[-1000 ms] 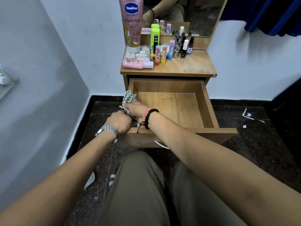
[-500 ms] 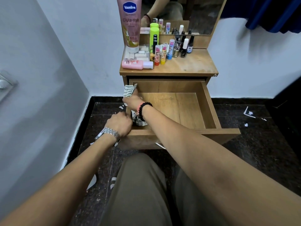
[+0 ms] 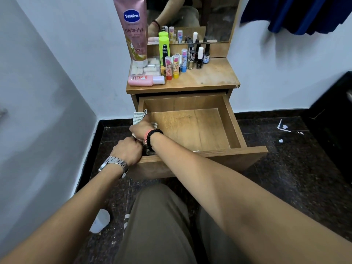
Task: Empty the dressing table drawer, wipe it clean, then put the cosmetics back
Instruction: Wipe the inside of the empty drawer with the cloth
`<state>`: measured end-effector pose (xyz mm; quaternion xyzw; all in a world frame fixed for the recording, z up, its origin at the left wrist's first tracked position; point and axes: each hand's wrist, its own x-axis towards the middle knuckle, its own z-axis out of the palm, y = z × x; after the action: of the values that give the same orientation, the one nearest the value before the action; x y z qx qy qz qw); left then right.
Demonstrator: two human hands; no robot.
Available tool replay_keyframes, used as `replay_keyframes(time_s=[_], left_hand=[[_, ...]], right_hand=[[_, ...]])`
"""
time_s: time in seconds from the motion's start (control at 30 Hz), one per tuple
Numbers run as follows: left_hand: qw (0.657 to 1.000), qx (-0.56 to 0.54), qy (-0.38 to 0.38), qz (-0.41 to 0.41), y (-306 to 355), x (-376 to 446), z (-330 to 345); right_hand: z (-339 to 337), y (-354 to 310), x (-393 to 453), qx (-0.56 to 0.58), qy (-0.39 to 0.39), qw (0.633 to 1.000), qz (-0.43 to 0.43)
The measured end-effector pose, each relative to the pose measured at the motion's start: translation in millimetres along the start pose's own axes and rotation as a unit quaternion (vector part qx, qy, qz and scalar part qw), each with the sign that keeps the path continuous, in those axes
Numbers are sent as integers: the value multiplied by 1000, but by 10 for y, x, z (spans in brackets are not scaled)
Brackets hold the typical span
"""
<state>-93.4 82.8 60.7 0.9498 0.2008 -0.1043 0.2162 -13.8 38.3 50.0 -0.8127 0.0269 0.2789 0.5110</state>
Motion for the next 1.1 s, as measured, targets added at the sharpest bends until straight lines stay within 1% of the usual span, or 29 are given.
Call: replay_keyframes(time_s=[0.07, 0.23, 0.37, 0.47, 0.57, 0.73, 0.8, 0.9, 1.0, 1.1], left_hand=[[1000, 4, 3, 5, -2, 16, -8], [1000, 7, 3, 8, -16, 26, 8], [1000, 6, 6, 8, -28, 43, 49], [1000, 5, 7, 7, -26, 40, 56], [1000, 10, 4, 3, -22, 44, 47], [999, 28, -12, 9, -18, 36, 24], [999, 30, -11, 1, -14, 26, 23], [1000, 27, -2, -2, -9, 20, 30], [1000, 17, 6, -1, -10, 25, 13], [1000, 6, 9, 1, -15, 29, 16]], right_hand=[[2, -16, 84, -1, 19, 1000, -5], [-74, -120, 236, 29, 22, 999, -12], [-20, -95, 262, 40, 42, 998, -27], [-15, -40, 204, 35, 36, 998, -29], [-8, 47, 132, -3, 19, 999, -29], [11, 110, 83, -25, -24, 999, 4], [13, 113, 89, -16, -20, 1000, 7], [49, 92, 126, -14, 6, 1000, -2], [41, 43, 177, -26, 2, 1000, 1], [-11, -29, 255, -12, 13, 1000, -9]])
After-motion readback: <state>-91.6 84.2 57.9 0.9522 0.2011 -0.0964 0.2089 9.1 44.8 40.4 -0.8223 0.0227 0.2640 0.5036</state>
